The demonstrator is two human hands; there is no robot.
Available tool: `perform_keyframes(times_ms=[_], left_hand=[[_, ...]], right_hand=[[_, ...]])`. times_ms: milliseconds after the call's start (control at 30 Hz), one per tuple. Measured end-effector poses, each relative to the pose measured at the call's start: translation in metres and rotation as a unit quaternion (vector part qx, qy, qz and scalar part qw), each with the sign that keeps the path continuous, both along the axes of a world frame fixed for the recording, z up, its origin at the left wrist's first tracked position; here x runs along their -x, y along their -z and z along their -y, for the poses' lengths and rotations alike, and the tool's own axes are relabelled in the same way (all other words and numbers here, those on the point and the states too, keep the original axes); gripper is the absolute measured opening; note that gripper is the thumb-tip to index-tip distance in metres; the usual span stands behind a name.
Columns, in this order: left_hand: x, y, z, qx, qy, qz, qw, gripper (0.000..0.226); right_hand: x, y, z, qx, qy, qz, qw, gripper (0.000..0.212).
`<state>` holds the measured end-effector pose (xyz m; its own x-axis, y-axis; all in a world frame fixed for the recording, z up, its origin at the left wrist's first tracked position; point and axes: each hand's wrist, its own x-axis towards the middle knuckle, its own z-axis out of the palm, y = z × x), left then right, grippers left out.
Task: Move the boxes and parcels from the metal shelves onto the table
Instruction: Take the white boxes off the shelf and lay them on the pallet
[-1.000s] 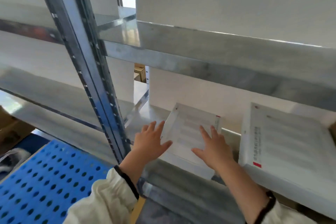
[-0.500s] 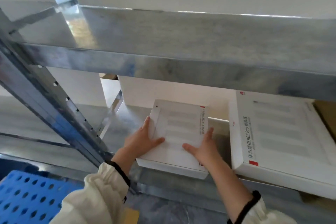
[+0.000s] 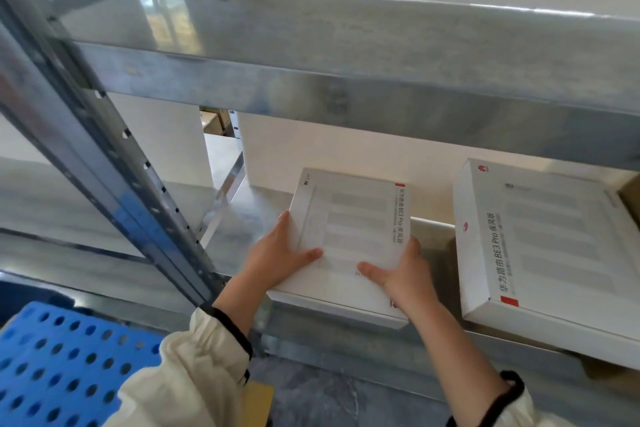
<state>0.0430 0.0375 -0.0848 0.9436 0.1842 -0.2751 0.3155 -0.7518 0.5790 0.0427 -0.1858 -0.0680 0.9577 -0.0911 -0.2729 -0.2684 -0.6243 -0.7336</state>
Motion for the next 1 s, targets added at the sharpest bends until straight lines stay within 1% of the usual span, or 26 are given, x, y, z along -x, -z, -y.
perform_keyframes(times_ms=[167, 367, 533, 633, 733, 833, 933, 1000], left_hand=[[0.016, -0.02, -0.003, 0.003, -0.024, 0.038, 0.999, 0.102], [0.046, -0.038, 0.001, 0.004, -0.062, 0.054, 0.997, 0.105], [0.091, -0.053, 0.013, -0.001, -0.112, 0.07, 0.991, 0.104], [0.128, -0.054, 0.015, -0.011, -0.158, 0.062, 0.986, 0.105], [0.173, -0.047, 0.019, -0.007, -0.208, 0.045, 0.977, 0.106], [0.225, -0.041, 0.018, 0.008, -0.26, 0.037, 0.965, 0.104], [0.278, -0.036, 0.001, 0.014, -0.331, 0.026, 0.943, 0.106], [0.312, -0.037, -0.015, 0.003, -0.375, 0.022, 0.927, 0.106]], right_hand=[[0.001, -0.021, -0.004, 0.009, -0.026, 0.035, 0.999, 0.093], [0.014, -0.042, -0.001, 0.009, -0.052, 0.044, 0.998, 0.088], [0.036, -0.053, 0.002, 0.007, -0.111, 0.055, 0.992, 0.085], [0.057, -0.053, -0.001, 0.011, -0.156, 0.05, 0.986, 0.086], [0.08, -0.047, -0.007, 0.017, -0.199, 0.045, 0.979, 0.091], [0.105, -0.042, -0.025, 0.032, -0.251, 0.03, 0.967, 0.089], [0.131, -0.037, -0.059, 0.037, -0.319, 0.037, 0.946, 0.087], [0.147, -0.037, -0.091, 0.015, -0.376, 0.038, 0.926, 0.086]])
